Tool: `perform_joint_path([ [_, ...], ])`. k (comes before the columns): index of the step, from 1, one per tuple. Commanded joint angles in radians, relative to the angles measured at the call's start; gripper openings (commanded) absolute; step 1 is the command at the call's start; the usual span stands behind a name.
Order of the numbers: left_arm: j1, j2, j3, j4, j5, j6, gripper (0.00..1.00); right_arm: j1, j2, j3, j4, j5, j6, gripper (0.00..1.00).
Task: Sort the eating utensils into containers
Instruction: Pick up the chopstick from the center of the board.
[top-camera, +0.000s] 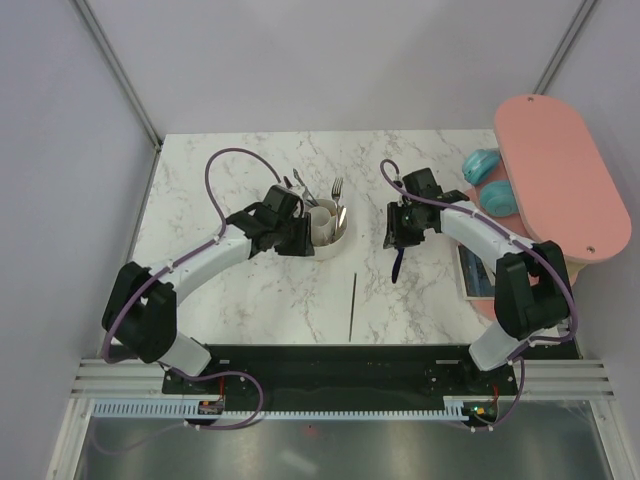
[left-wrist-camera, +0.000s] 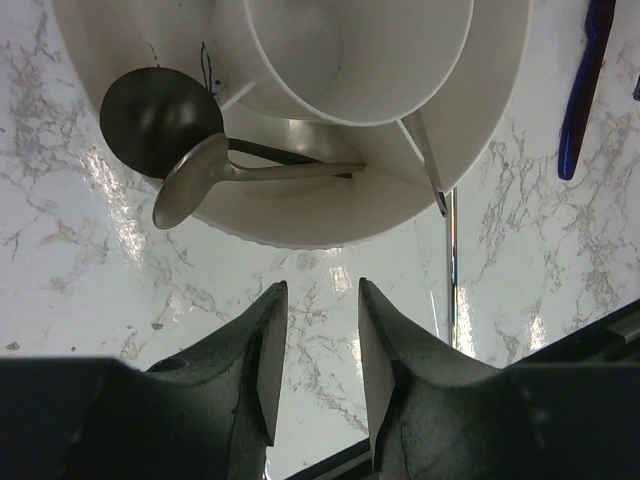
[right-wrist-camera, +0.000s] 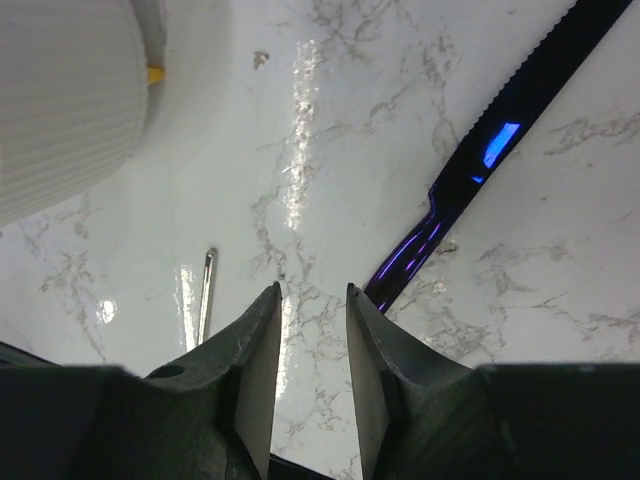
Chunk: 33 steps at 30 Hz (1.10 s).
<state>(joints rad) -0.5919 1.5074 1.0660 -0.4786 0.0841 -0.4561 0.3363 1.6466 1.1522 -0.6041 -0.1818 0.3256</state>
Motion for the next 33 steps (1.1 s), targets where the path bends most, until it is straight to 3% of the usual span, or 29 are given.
perform_joint_path([
  [1, -0.005, -0.047, 0.035, 0.04, -0.038, -0.023, 0.42, 0.05, -0.05, -0.008, -0.07, -0.056, 0.001, 0.39],
  [6, -0.003, -0.095, 0.051, 0.021, -0.122, 0.002, 0.43, 0.18, -0.028, 0.003, -0.164, -0.025, -0.051, 0.43],
  [15, -0.003, -0.136, 0.02, 0.015, -0.164, -0.019, 0.43, 0.265, 0.002, -0.023, -0.146, 0.03, 0.012, 0.47],
  [25, -0.003, -0.345, -0.104, -0.037, -0.371, -0.075, 0.44, 0.394, 0.079, -0.114, 0.056, 0.131, 0.256, 0.47],
  [33, -0.003, -0.365, -0.118, -0.074, -0.36, -0.069, 0.43, 0.429, 0.053, -0.092, 0.066, 0.168, 0.382, 0.48],
])
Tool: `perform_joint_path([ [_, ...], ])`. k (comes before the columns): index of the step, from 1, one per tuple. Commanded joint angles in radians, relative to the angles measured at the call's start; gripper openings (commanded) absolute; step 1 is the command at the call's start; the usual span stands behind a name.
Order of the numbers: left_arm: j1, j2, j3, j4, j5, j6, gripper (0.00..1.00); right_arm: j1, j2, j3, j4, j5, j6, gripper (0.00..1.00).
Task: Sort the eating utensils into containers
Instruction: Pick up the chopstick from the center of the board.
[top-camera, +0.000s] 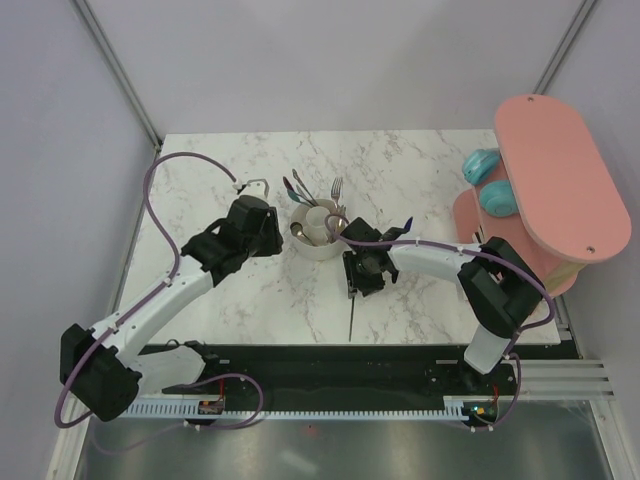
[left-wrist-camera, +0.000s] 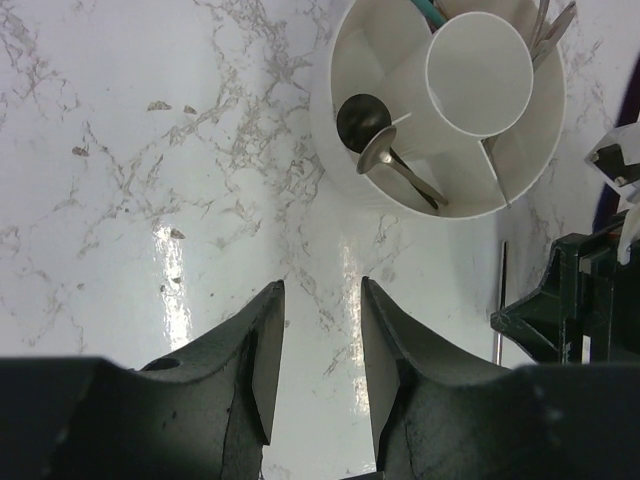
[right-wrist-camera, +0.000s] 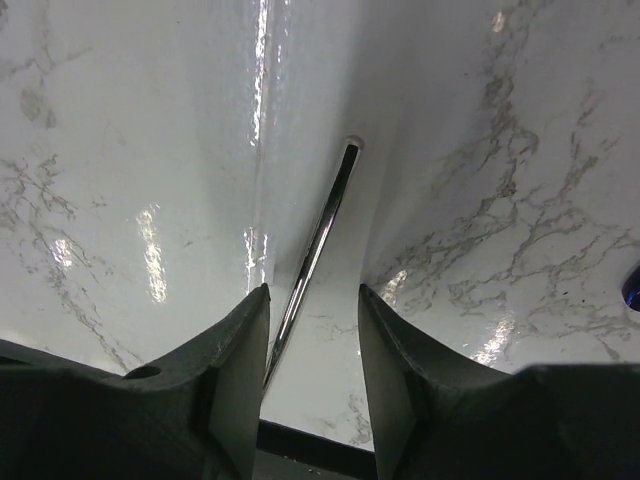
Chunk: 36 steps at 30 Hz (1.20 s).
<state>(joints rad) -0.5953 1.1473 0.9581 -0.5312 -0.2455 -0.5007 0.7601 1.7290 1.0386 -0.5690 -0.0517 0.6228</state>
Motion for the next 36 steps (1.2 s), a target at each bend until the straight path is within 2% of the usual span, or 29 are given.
perform_joint_path([
  [1, 0.0, -0.006, -0.009, -0.023, -0.028, -0.022, 0.43, 0.007, -0.028, 0.041, 0.026, 0.03, 0.084, 0.48],
  [4, 0.0, -0.035, -0.022, -0.026, -0.024, -0.022, 0.43, 0.018, -0.01, 0.081, -0.011, 0.067, 0.086, 0.48],
  [8, 0.0, -0.078, -0.048, -0.026, -0.029, -0.018, 0.43, 0.028, 0.111, 0.153, -0.129, 0.153, 0.068, 0.45],
  [12, 0.0, -0.123, -0.084, -0.03, -0.041, -0.007, 0.43, 0.067, 0.168, 0.199, -0.163, 0.213, 0.063, 0.43],
  [18, 0.002, -0.204, -0.113, -0.053, -0.044, -0.007, 0.43, 0.087, 0.21, 0.173, -0.19, 0.282, 0.17, 0.4],
  [25, 0.002, -0.256, -0.142, -0.078, -0.04, 0.001, 0.43, 0.085, 0.208, 0.126, -0.221, 0.283, 0.23, 0.32],
  [32, 0.002, -0.247, -0.145, -0.069, -0.023, 0.008, 0.43, 0.084, 0.173, 0.075, -0.207, 0.247, 0.246, 0.35],
  [35, 0.0, -0.236, -0.128, -0.062, -0.021, 0.019, 0.43, 0.085, 0.181, 0.071, -0.187, 0.204, 0.219, 0.25],
  [36, 0.002, -0.233, -0.122, -0.062, -0.02, 0.022, 0.43, 0.084, 0.184, 0.064, -0.174, 0.185, 0.209, 0.16],
])
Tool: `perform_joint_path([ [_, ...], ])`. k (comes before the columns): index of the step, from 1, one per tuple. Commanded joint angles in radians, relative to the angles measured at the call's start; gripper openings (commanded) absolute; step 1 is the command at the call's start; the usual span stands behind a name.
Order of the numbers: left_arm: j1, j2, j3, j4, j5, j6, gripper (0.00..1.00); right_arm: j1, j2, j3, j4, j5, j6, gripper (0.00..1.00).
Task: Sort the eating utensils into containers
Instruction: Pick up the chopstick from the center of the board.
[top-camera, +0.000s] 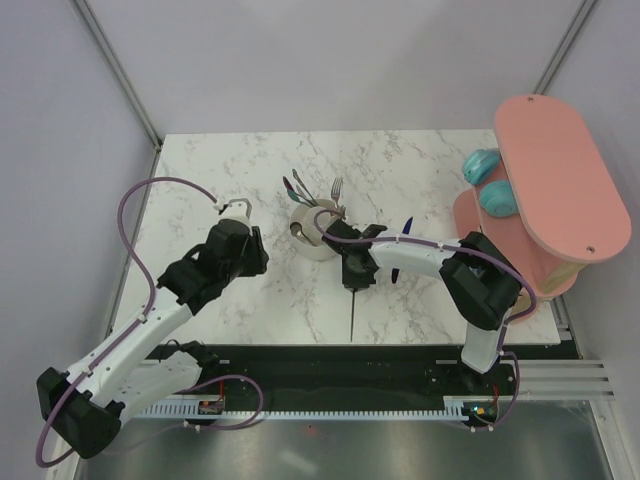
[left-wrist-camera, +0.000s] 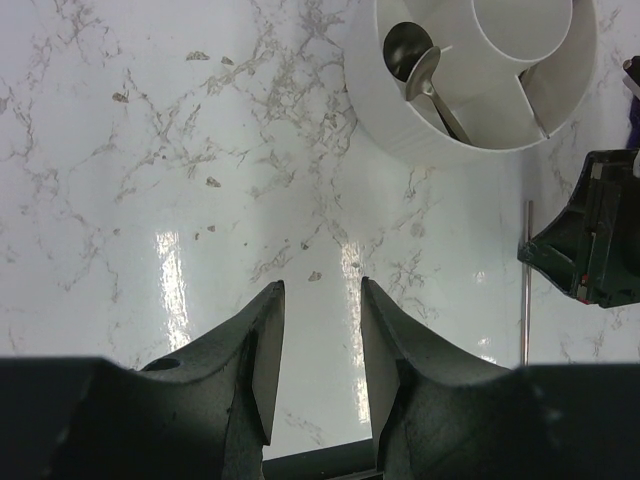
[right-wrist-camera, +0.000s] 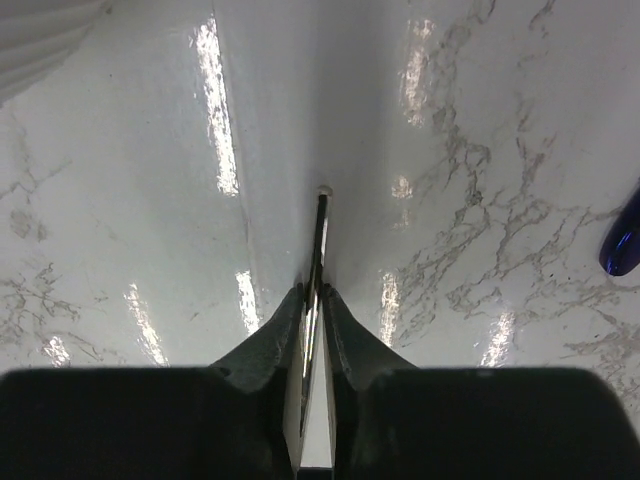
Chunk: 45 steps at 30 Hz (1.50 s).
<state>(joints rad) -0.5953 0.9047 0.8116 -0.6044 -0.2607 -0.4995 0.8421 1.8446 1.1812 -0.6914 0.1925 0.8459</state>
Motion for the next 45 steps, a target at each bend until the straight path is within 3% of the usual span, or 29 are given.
perform_joint_path([
  [1, 0.002, 0.013, 0.029, 0.012, -0.006, 0.022, 0.43, 0.003, 0.074, -0.077, -0.046, -0.068, -0.028, 0.08],
  [4, 0.002, 0.019, 0.038, 0.017, -0.005, 0.021, 0.43, 0.003, 0.077, -0.083, -0.019, -0.122, -0.06, 0.0],
  [12, 0.003, 0.069, 0.054, 0.035, 0.011, -0.004, 0.44, -0.006, -0.016, -0.052, -0.017, -0.081, -0.139, 0.0],
  [17, 0.006, 0.184, 0.099, 0.031, 0.026, -0.016, 0.44, -0.018, -0.145, 0.029, -0.085, 0.001, -0.226, 0.0],
  [24, 0.026, 0.313, 0.178, 0.054, 0.035, -0.036, 0.44, -0.074, -0.258, 0.13, -0.091, -0.022, -0.376, 0.0],
  [31, 0.061, 0.373, 0.227, 0.066, 0.035, -0.056, 0.43, -0.136, -0.239, 0.215, -0.002, -0.09, -0.542, 0.0],
  [45, 0.152, 0.352, 0.239, 0.055, 0.061, -0.022, 0.43, -0.186, -0.099, 0.468, 0.088, -0.307, -0.689, 0.0],
])
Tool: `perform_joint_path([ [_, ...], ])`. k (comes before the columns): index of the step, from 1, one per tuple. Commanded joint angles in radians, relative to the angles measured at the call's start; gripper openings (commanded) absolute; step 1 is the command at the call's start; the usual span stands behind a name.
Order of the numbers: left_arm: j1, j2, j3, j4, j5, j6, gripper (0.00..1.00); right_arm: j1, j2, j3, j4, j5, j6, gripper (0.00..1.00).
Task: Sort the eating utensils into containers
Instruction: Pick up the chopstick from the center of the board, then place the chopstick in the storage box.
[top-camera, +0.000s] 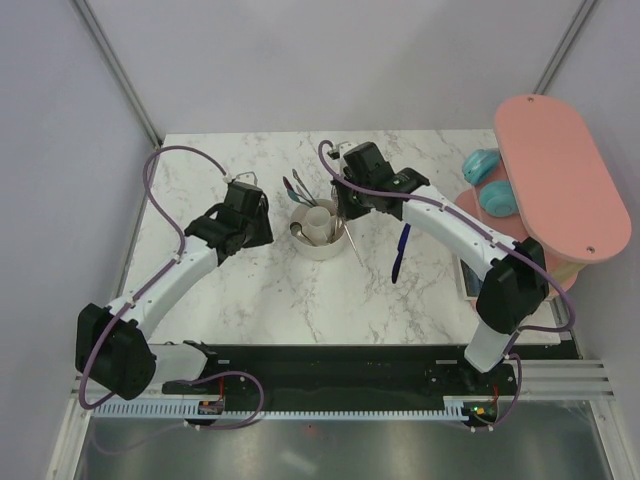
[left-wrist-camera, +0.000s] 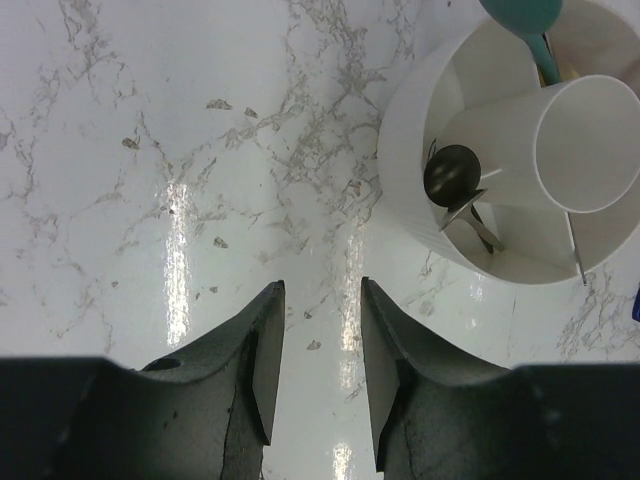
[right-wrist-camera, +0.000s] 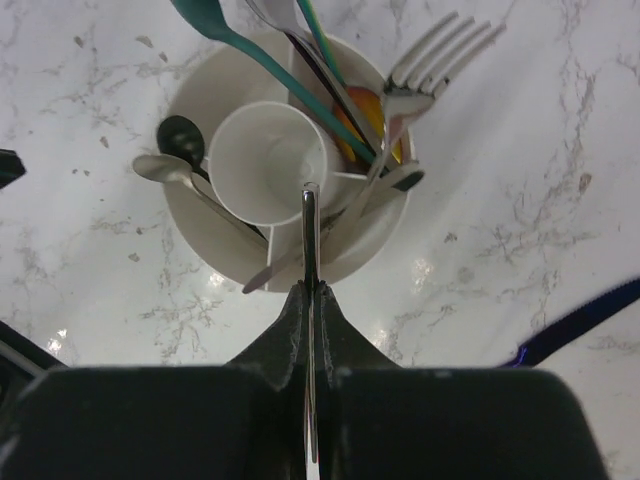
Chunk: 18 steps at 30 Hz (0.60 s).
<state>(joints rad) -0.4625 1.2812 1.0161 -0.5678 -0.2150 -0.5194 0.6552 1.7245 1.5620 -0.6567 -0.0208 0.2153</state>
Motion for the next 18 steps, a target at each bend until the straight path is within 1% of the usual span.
perform_joint_path([
  [1, 0.028, -0.029, 0.03, 0.019, 0.016, -0.004, 0.43, 0.001, 0.023, 0.098, 0.066, -0.106, -0.065, 0.0],
  [4, 0.036, -0.025, 0.032, 0.019, 0.023, 0.009, 0.43, 0.001, 0.03, 0.101, 0.12, -0.178, -0.094, 0.0],
  [5, 0.036, -0.022, 0.032, 0.019, 0.022, 0.01, 0.43, 0.003, 0.035, 0.105, 0.13, -0.226, -0.103, 0.0],
  [9, 0.039, -0.014, 0.032, 0.019, 0.026, 0.027, 0.43, 0.003, 0.076, 0.112, 0.228, -0.286, -0.129, 0.0],
  [12, 0.039, -0.011, 0.03, 0.009, 0.031, 0.038, 0.43, 0.004, 0.116, 0.144, 0.271, -0.326, -0.143, 0.0],
  [18, 0.045, -0.017, 0.035, -0.017, 0.031, 0.061, 0.43, 0.021, 0.214, 0.288, 0.281, -0.36, -0.163, 0.0],
])
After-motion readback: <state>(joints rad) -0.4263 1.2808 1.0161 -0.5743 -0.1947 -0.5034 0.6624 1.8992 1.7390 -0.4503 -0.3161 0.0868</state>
